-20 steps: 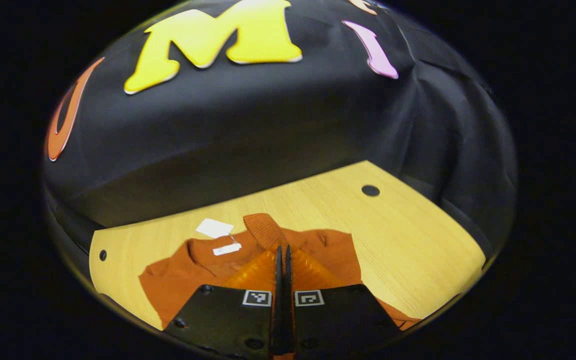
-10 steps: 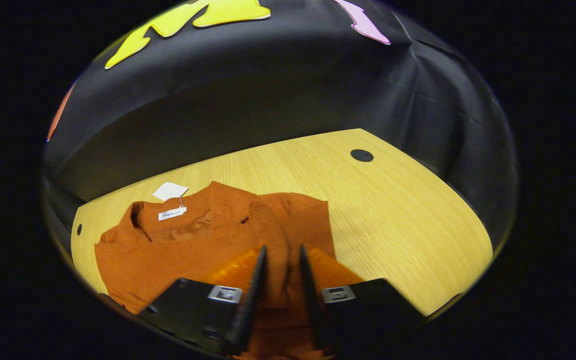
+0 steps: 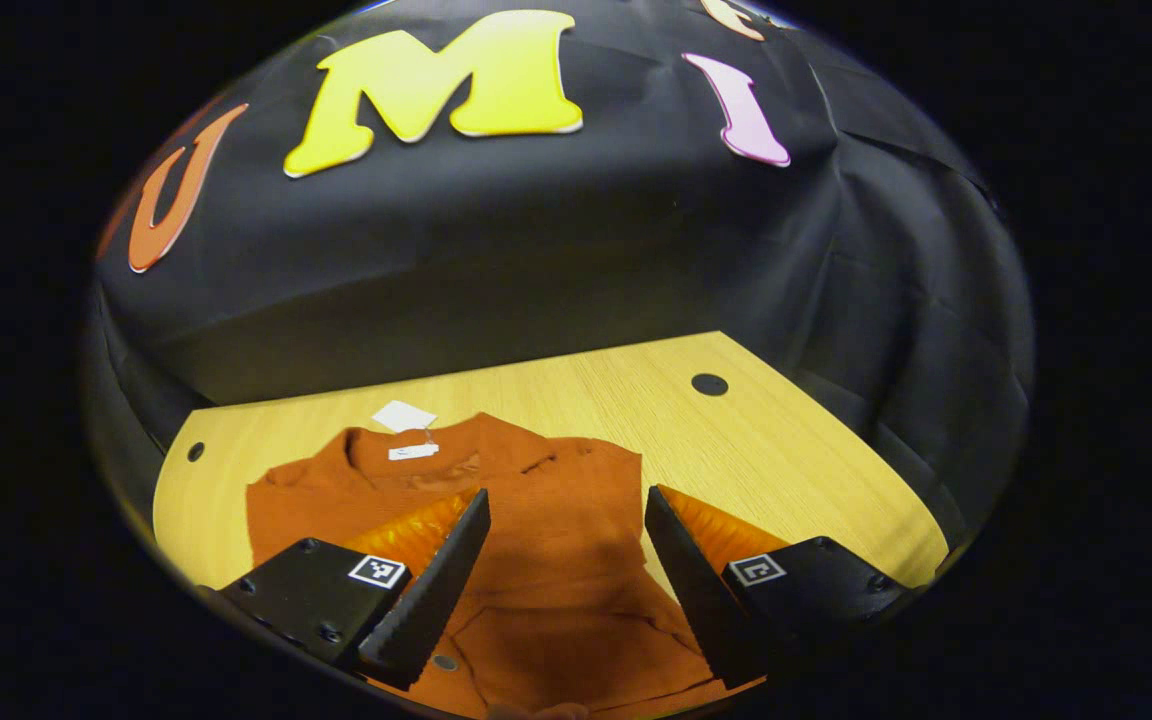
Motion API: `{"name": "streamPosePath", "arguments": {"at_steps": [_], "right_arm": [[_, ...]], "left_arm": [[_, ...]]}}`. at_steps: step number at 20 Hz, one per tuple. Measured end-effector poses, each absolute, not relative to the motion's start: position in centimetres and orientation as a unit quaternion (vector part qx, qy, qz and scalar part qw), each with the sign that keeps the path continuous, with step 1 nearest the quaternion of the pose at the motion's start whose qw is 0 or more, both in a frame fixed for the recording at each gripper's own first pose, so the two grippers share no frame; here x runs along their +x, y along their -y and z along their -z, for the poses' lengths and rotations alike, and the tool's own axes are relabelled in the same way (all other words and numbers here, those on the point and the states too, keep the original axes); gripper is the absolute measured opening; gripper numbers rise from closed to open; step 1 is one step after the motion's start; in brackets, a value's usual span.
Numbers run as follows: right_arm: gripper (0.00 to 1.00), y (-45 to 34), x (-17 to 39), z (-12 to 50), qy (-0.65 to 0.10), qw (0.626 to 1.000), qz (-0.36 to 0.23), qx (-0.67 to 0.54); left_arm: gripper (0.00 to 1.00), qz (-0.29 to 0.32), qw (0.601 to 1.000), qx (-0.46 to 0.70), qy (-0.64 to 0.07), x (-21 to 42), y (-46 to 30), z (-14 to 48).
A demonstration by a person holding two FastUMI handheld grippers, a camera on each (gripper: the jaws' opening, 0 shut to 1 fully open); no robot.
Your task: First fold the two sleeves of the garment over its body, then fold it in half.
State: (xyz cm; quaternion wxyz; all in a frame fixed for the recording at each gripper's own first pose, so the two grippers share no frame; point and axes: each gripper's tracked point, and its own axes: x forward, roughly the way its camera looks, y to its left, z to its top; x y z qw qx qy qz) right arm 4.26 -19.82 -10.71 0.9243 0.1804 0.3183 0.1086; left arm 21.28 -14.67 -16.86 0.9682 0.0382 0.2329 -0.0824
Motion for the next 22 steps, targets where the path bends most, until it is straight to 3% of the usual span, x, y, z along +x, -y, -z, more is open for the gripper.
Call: {"name": "streamPosePath", "arguments": {"at_steps": [1, 2, 3, 6, 10, 15, 22], "right_arm": [[0.52, 18.9, 4.8, 10.6, -0.31, 0.927, -0.118, 0.173], [0.66, 17.9, 5.1, 10.1, -0.301, 0.93, -0.129, 0.169], [0.62, 16.8, 5.1, 9.7, -0.293, 0.932, -0.138, 0.165], [0.77, 14.0, 5.3, 8.5, -0.262, 0.943, -0.145, 0.147], [0.84, 10.8, 4.3, 6.4, -0.205, 0.963, -0.12, 0.129], [0.85, 7.4, 0.8, 6.7, -0.187, 0.974, -0.09, 0.096], [0.85, 5.1, -2.2, 9.1, -0.223, 0.962, -0.098, 0.123]], "left_arm": [[1.0, 0.075, 0.973, 0.034, -0.217, 20.1, 13.5, 15.3], [1.0, 0.068, 0.975, 0.032, -0.208, 19.1, 12.6, 14.0], [1.0, 0.06, 0.979, 0.031, -0.193, 17.9, 11.3, 12.4], [1.0, 0.043, 0.989, 0.015, -0.141, 14.5, 8.4, 7.8], [1.0, 0.02, 0.995, -0.002, -0.096, 9.1, 3.9, 3.7], [1.0, 0.006, 0.998, 0.002, -0.059, 2.9, -1.1, 1.5], [1.0, -0.005, 0.997, -0.036, -0.074, -1.2, -6.1, 3.6]]}}
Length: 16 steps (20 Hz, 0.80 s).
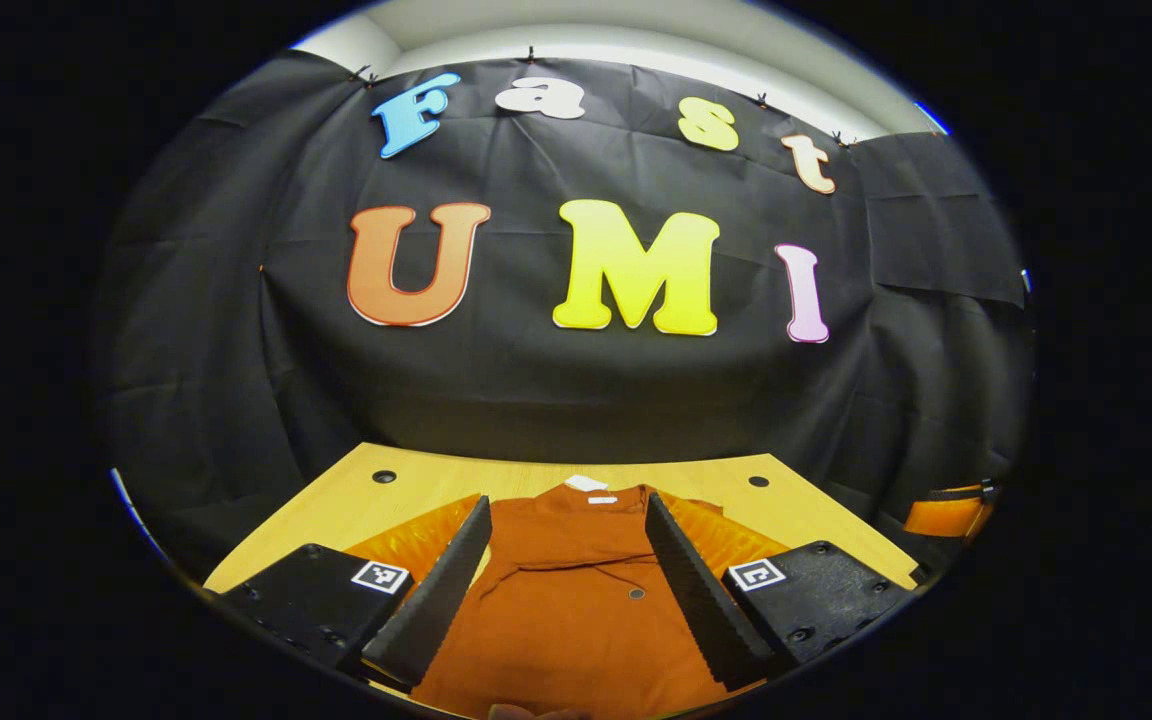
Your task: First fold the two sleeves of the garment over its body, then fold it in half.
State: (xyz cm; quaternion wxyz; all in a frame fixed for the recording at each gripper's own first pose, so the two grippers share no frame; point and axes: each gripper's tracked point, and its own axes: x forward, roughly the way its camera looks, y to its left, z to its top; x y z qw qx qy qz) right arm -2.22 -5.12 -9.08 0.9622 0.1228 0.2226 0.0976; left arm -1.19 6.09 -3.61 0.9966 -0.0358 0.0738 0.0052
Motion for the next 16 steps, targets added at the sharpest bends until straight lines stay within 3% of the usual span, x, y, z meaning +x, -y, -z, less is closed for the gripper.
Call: {"name": "streamPosePath", "arguments": {"at_steps": [7, 13, 16], "right_arm": [[0.85, 11.8, -6.1, 17.5, -0.329, 0.936, -0.062, 0.113], [0.85, 15.7, -10.2, 24.8, -0.416, 0.904, -0.038, 0.09], [0.85, 16.0, -11.3, 27.4, -0.442, 0.893, -0.03, 0.085]], "left_arm": [[1.0, 0.021, 0.975, -0.081, -0.206, -6.6, -13.0, 14.5], [0.99, 0.066, 0.911, -0.165, -0.372, -14.4, -15.7, 26.3], [0.99, 0.065, 0.889, -0.195, -0.41, -15.8, -16.5, 29.4]]}}
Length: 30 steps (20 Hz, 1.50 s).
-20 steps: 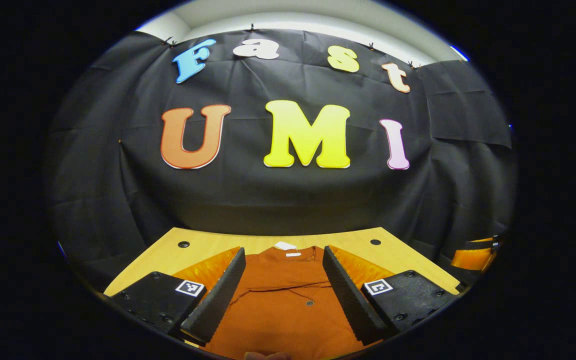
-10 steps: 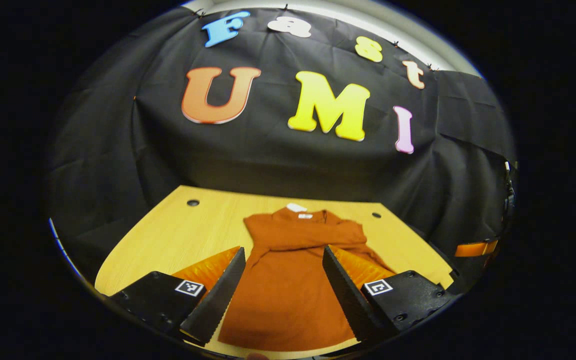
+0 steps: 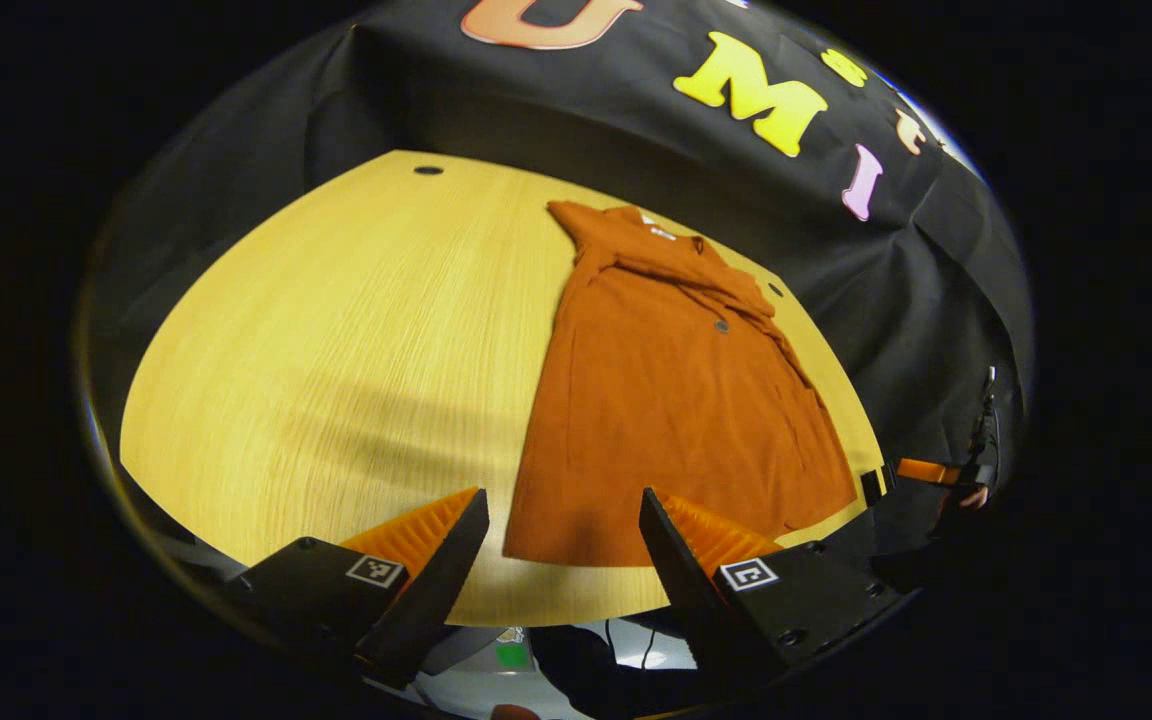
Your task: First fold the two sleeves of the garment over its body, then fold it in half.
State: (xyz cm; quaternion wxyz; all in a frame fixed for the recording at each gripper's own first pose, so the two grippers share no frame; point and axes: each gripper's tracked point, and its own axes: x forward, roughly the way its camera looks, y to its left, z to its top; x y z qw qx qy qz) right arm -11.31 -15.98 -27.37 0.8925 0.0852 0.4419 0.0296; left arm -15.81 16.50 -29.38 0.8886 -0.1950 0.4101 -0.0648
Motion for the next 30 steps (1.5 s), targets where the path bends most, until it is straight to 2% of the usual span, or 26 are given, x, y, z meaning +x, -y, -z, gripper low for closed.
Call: {"name": "streamPosePath", "arguments": {"at_steps": [2, 5, 9, 13, 14, 15, 16, 17, 19, 20, 21, 22, 24, 25, 26, 27, 30], "right_arm": [[0.85, 15.9, -11.9, 28.5, -0.455, 0.887, -0.03, 0.075], [0.85, 15.4, -11.8, 29.0, -0.46, 0.885, -0.028, 0.069], [0.85, 13.8, -10.7, 30.2, -0.457, 0.886, -0.028, 0.072], [0.85, 12.8, -10.7, 33.9, -0.483, 0.872, -0.027, 0.075], [0.85, 12.7, -10.7, 34.5, -0.488, 0.87, -0.027, 0.071], [0.86, 12.8, -10.6, 34.5, -0.484, 0.872, -0.026, 0.063], [0.86, 12.4, -10.0, 34.7, -0.483, 0.873, -0.028, 0.059], [0.85, 11.8, -10.0, 34.5, -0.481, 0.874, -0.032, 0.053], [0.86, 10.2, -9.9, 34.8, -0.483, 0.874, -0.044, 0.031], [0.86, 9.7, -10.0, 35.0, -0.484, 0.873, -0.052, -0.002], [0.86, 9.2, -10.0, 35.0, -0.481, 0.874, -0.065, -0.033], [0.84, 8.2, -9.8, 35.0, -0.476, 0.876, -0.071, -0.036], [0.44, 7.6, -9.6, 34.7, -0.474, 0.878, -0.065, -0.017], [0.36, 7.9, -9.6, 34.7, -0.477, 0.877, -0.06, -0.005], [0.27, 8.2, -10.1, 33.4, -0.483, 0.874, -0.055, 0.009], [0.19, 7.9, -9.9, 34.9, -0.49, 0.87, -0.053, 0.021], [0.17, 7.7, -10.5, 33.8, -0.498, 0.864, -0.053, 0.054]], "left_arm": [[0.99, 0.069, 0.875, -0.213, -0.429, -16.5, -16.3, 30.2], [0.96, 0.068, 0.876, -0.227, -0.42, -16.1, -16.0, 30.1], [0.96, 0.105, 0.87, -0.237, -0.42, -16.0, -12.6, 29.9], [0.8, 0.099, 0.862, -0.262, -0.423, -15.3, -11.6, 30.2], [0.72, 0.097, 0.86, -0.265, -0.425, -15.3, -11.6, 30.3], [0.68, 0.098, 0.859, -0.268, -0.425, -15.2, -11.4, 30.4], [0.72, 0.098, 0.858, -0.269, -0.426, -15.2, -11.3, 30.3], [0.63, 0.097, 0.858, -0.268, -0.428, -15.2, -11.1, 30.3], [0.6, 0.097, 0.858, -0.261, -0.431, -15.1, -11.0, 30.4], [0.47, 0.098, 0.859, -0.256, -0.432, -15.2, -10.9, 30.4], [0.47, 0.098, 0.86, -0.251, -0.434, -15.2, -10.7, 30.5], [0.58, 0.098, 0.86, -0.248, -0.436, -15.1, -10.6, 30.7], [0.52, 0.097, 0.856, -0.247, -0.443, -15.0, -10.4, 30.9], [0.54, 0.091, 0.855, -0.247, -0.446, -14.9, -10.5, 31.3], [0.31, 0.085, 0.852, -0.247, -0.453, -15.0, -10.6, 31.5], [0.14, 0.081, 0.852, -0.252, -0.452, -15.0, -10.8, 31.4], [0.1, 0.085, 0.849, -0.26, -0.453, -15.8, -10.8, 31.0]]}}
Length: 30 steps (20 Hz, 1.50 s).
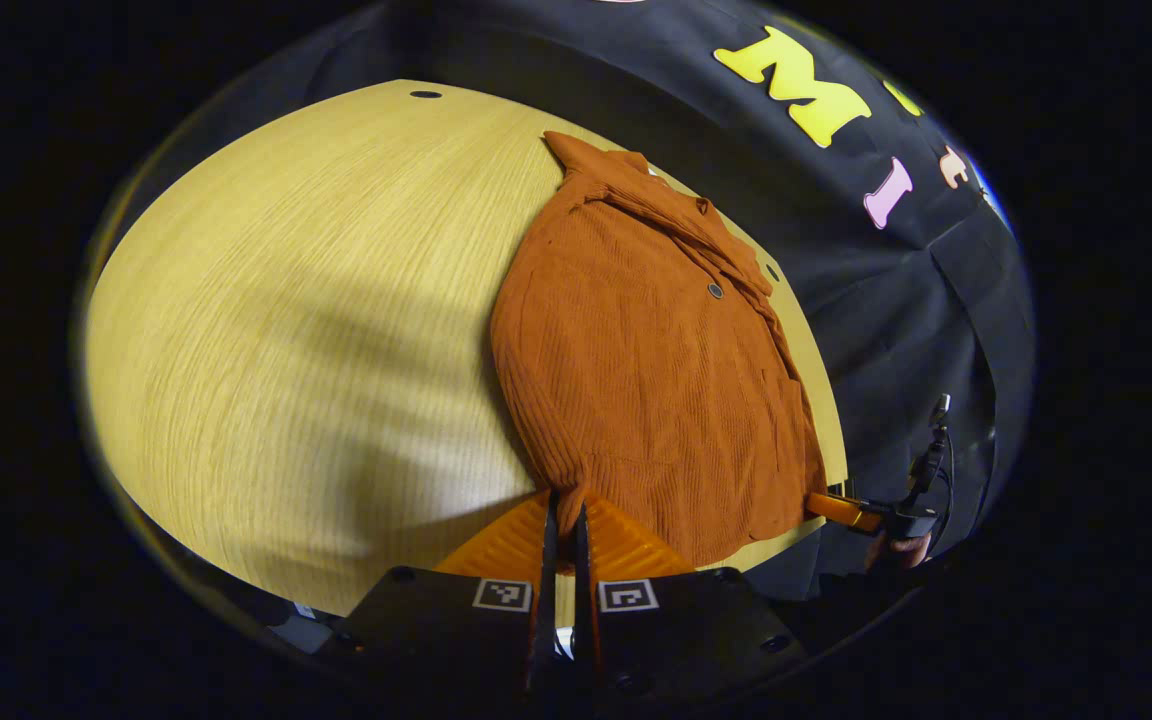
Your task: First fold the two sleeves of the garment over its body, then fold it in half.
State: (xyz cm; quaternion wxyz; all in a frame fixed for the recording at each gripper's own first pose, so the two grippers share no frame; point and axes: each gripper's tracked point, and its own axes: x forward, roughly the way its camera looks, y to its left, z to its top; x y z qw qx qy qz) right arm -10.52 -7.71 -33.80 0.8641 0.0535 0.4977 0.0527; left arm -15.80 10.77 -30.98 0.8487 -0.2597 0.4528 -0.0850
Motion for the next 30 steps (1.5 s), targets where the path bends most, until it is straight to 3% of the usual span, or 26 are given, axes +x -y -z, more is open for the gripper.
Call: {"name": "streamPosePath", "arguments": {"at_steps": [1, 5, 11, 16, 24, 30], "right_arm": [[0.03, 7.4, -10.8, 33.5, -0.498, 0.863, -0.056, 0.068], [0.03, 7.1, -12.1, 29.8, -0.487, 0.863, -0.076, 0.114], [0.03, 8.5, -15.6, 22.2, -0.465, 0.861, -0.093, 0.186], [0.02, 9.5, -13.6, 15.4, -0.431, 0.869, -0.093, 0.224], [0.02, 8.8, -1.3, 6.9, -0.351, 0.907, -0.154, 0.175], [0.02, 5.6, 12.1, 5.6, -0.343, 0.906, -0.192, 0.154]], "left_arm": [[0.1, 0.091, 0.848, -0.263, -0.451, -16.3, -10.7, 30.3], [0.04, 0.113, 0.851, -0.265, -0.438, -18.8, -10.7, 27.4], [0.03, 0.162, 0.852, -0.269, -0.418, -24.8, -9.8, 21.6], [0.04, 0.208, 0.871, -0.22, -0.387, -25.6, -9.4, 15.2], [0.03, 0.185, 0.909, -0.186, -0.325, -14.1, -11.0, 5.6], [0.03, 0.102, 0.889, -0.228, -0.384, -0.3, -13.9, 5.1]]}}
